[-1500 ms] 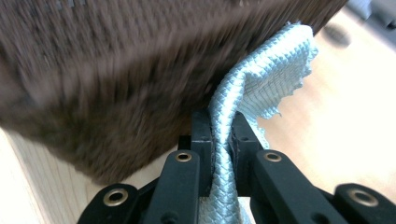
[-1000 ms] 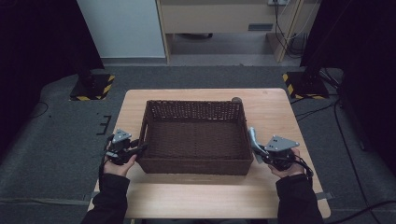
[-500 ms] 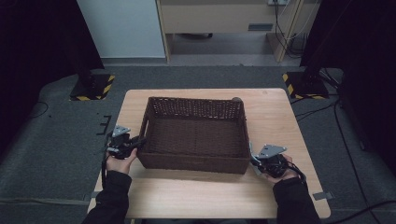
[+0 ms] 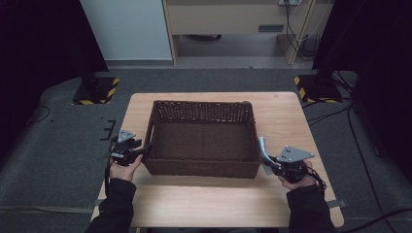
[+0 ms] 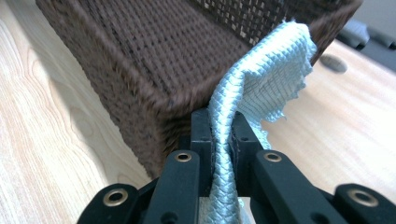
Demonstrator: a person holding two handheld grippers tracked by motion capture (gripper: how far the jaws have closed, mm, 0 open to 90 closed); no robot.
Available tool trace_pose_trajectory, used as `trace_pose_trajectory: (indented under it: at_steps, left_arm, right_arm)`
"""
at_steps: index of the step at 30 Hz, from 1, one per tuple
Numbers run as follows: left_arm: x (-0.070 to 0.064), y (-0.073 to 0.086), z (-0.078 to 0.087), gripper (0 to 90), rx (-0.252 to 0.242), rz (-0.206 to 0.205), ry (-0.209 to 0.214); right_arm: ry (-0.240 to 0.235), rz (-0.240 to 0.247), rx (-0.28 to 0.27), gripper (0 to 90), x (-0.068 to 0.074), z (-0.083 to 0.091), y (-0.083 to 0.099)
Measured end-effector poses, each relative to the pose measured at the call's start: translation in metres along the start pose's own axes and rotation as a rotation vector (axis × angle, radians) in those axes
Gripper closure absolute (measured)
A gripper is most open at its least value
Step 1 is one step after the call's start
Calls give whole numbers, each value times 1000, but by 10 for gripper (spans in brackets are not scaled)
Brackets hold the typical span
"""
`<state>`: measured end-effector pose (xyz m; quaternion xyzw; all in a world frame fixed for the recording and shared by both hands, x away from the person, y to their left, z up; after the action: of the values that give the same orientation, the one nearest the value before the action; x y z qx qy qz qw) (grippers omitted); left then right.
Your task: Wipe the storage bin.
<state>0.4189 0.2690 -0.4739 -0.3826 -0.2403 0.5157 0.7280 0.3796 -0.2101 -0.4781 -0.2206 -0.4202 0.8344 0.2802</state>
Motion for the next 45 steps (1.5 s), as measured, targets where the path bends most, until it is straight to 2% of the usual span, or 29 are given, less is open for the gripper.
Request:
trace_pose_trajectory:
  at_steps: [5, 8, 10, 14, 16, 17, 20, 23, 26, 31, 33, 34, 36, 39, 40, 42, 44, 45]
  left_arm:
    - [2, -3, 13, 428, -50, 28, 36]
    - [0, 2, 18, 428, -49, 16, 64]
    - [-4, 7, 18, 429, -33, -5, 81]
    - [-6, 10, 12, 474, -10, -2, 85]
    - [-6, 10, 9, 510, -1, 1, 87]
    - [-6, 10, 8, 547, 2, 8, 82]
    - [-8, 11, 5, 637, 3, 34, 85]
    - [-12, 10, 4, 692, 11, 26, 30]
    - [-13, 9, 3, 734, 3, 55, -1]
    - [-11, 8, 1, 765, 1, 90, -20]
    - [-10, 8, 2, 764, 2, 81, -4]
    - [-9, 8, 2, 753, 0, 72, 4]
    - [-7, 9, 3, 725, -7, 63, 31]
    - [-4, 9, 4, 639, -15, 7, 80]
    - [-2, 9, 5, 614, -17, 2, 83]
    - [2, 8, 5, 584, -19, -7, 95]
    - [5, 6, 3, 562, -18, -2, 108]
    - [6, 5, 2, 564, -25, -11, 107]
  right_arm:
    - [-16, -49, 52, 838, 2, -11, 12]
    - [-9, -69, 79, 838, 2, -14, 17]
    - [4, -77, 63, 838, 1, -11, 14]
    - [34, -144, -35, 838, -2, 4, 1]
    - [29, -147, -52, 839, 1, 8, -3]
    - [25, -133, -52, 839, 3, 9, -3]
    - [17, -99, -21, 840, 9, 8, 0]
    - [-4, -83, 19, 840, 14, 5, 9]
    - [-27, -72, 81, 840, 20, -2, 19]
    - [-42, -91, 171, 839, 24, -16, 32]
    - [-45, -88, 192, 839, 24, -19, 34]
    - [-35, -86, 185, 838, 24, -17, 32]
    - [-21, -88, 146, 838, 22, -12, 26]
    - [3, -99, 68, 837, 19, 2, 14]
    - [11, -99, 48, 837, 18, 7, 11]
    - [15, -98, 39, 837, 19, 10, 10]
    - [14, -97, 56, 837, 20, 9, 12]
    - [12, -94, 75, 837, 21, 8, 14]
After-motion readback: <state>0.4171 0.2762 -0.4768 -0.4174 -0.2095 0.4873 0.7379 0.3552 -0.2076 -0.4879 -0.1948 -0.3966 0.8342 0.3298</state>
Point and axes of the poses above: each handheld gripper's, and its own axes: z roughly backward along the jaws, y roughly out of its underside, x roughly to its left, the point moved 4 cm from there along -z, roughly forward along the jaws, and after that the axes turned 1 degree about -x, right-handed, at the moved point
